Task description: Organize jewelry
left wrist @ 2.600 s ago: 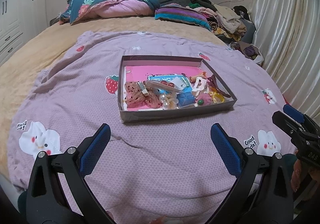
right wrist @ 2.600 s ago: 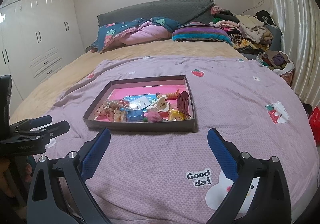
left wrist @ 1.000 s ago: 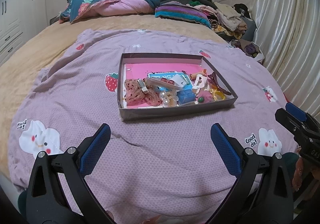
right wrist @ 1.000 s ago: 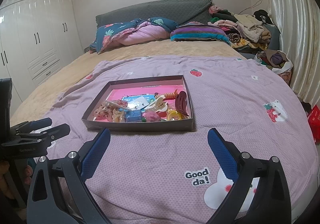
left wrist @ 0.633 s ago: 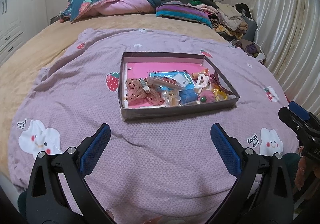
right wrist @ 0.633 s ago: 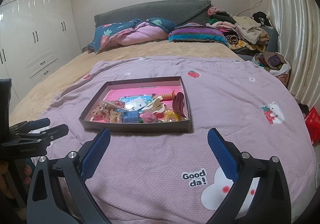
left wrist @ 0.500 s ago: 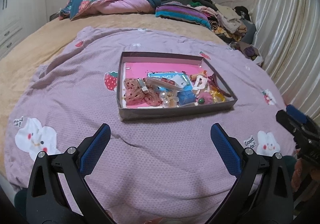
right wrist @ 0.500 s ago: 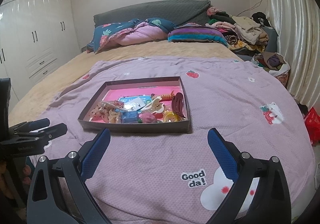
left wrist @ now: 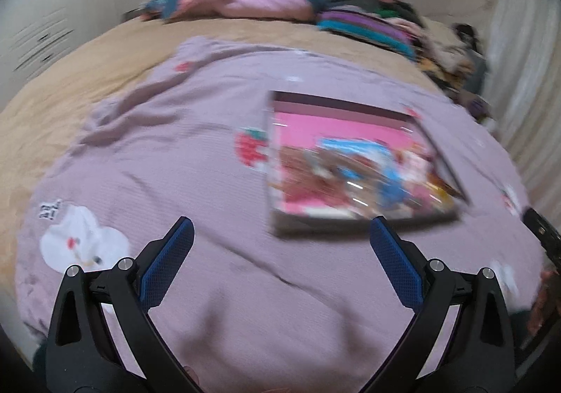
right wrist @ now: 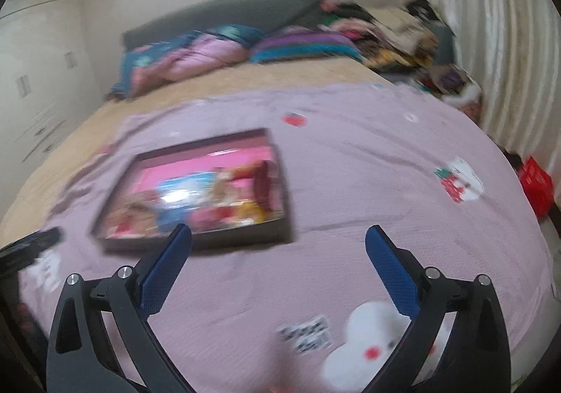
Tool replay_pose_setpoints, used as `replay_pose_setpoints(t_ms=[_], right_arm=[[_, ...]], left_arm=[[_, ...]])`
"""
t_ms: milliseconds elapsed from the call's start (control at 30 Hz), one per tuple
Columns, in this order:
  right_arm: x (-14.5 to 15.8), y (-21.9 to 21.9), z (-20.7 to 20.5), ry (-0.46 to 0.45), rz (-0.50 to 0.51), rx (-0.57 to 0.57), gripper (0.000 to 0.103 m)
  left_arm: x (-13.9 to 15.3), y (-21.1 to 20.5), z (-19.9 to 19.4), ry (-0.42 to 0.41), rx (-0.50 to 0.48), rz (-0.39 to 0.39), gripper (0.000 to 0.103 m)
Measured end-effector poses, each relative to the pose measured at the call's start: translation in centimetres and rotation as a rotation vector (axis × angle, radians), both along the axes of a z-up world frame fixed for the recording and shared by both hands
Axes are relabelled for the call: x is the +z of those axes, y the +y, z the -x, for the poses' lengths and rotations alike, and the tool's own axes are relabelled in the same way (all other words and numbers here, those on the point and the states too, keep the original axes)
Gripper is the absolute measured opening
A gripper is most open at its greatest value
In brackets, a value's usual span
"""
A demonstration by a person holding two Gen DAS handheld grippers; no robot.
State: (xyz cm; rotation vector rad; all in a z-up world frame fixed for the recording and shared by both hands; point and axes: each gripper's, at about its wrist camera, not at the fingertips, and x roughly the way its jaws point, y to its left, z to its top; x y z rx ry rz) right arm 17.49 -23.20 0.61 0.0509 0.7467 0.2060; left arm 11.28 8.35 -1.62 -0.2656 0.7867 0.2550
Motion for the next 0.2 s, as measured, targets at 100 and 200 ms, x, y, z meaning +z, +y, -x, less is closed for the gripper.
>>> replay_pose_setpoints(t_ms=[100, 200], right_arm=[[-2.3, -3.3, -4.8, 0.083, -0.008, -0.139, 0.099], [-5.4, -7.4, -10.1, 0.170, 0.030, -0.303, 0.099]], left_arm=[[-1.8, 4.7, -2.1, 0.061, 0.125, -0.023, 0.094], [-3.7, 10.1, -4.4, 0.109, 0.243, -0.048, 0.093]])
